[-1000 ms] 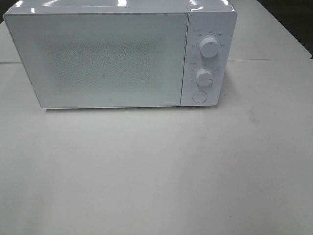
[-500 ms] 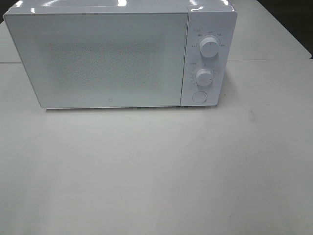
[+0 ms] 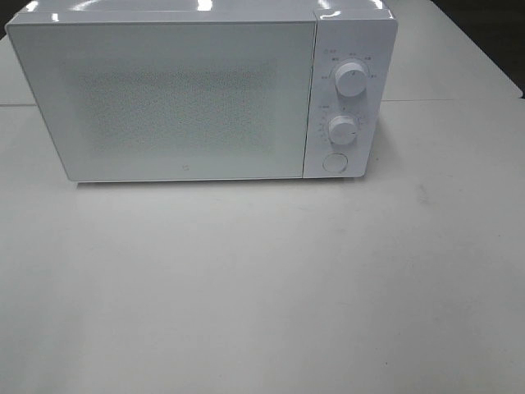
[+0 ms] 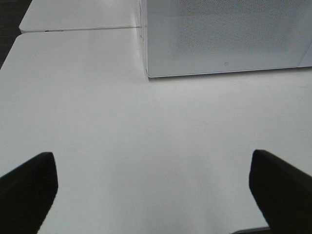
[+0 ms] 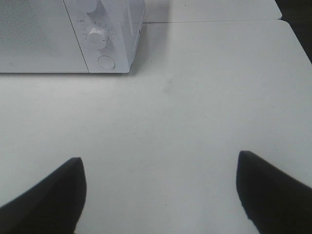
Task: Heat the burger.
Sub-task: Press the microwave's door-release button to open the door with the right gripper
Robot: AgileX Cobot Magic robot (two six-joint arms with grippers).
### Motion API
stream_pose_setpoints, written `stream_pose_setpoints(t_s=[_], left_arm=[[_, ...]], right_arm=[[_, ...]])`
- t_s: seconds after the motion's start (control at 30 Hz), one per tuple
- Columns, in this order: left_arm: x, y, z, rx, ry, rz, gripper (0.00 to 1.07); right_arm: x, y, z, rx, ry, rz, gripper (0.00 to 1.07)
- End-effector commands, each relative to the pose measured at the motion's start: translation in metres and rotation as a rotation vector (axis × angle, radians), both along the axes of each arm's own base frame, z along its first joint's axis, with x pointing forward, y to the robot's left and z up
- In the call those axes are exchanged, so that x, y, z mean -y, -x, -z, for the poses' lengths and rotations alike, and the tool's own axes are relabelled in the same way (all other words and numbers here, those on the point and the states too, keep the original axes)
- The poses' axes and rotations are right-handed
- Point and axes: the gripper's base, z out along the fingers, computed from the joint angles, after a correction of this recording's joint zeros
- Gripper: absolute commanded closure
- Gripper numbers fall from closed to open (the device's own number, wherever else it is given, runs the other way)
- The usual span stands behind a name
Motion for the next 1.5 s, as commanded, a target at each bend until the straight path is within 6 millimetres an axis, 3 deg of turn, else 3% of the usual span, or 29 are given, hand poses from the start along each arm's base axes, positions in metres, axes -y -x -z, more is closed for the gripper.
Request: stream_pose_setpoints(t_s=[0.03, 0.37, 0.67, 0.93, 1.07, 1.23, 1.3, 1.5], left_arm=[[0.000, 0.002, 0.001, 0.013, 0.004, -0.008, 0.06], [0.000, 0.002, 0.001, 0.013, 0.004, -0.008, 0.06], [0.000, 0.002, 0.001, 0.013, 0.004, -0.008, 0.06], [0.000, 0.002, 0.001, 0.013, 0.004, -0.008, 0.06], [0.000, 0.002, 0.001, 0.013, 0.004, -0.008, 0.06], [0.000, 0.002, 0.001, 0.013, 0.004, -0.008, 0.06], [0.000, 0.002, 0.001, 0.013, 0.004, -0.008, 0.06], [0.000, 0.002, 0.001, 0.013, 0.004, -0.008, 0.06]], right_arm=[[0.001, 0.001, -0.008, 0.034, 0.016, 0.009, 0.31], [-0.003, -0.030, -0.029, 0.038, 0.015, 0.007, 0.31], [-0.009, -0.078, -0.041, 0.095, 0.012, -0.002, 0.31], [-0.014, -0.116, -0.040, 0.093, 0.013, -0.007, 0.31], [-0.017, -0.142, -0.032, 0.065, 0.015, -0.010, 0.31], [-0.020, -0.162, -0.023, 0.025, 0.009, -0.008, 0.31], [-0.022, -0.176, -0.012, -0.001, 0.012, -0.010, 0.31], [-0.024, -0.194, 0.013, 0.054, 0.004, -0.017, 0.31]])
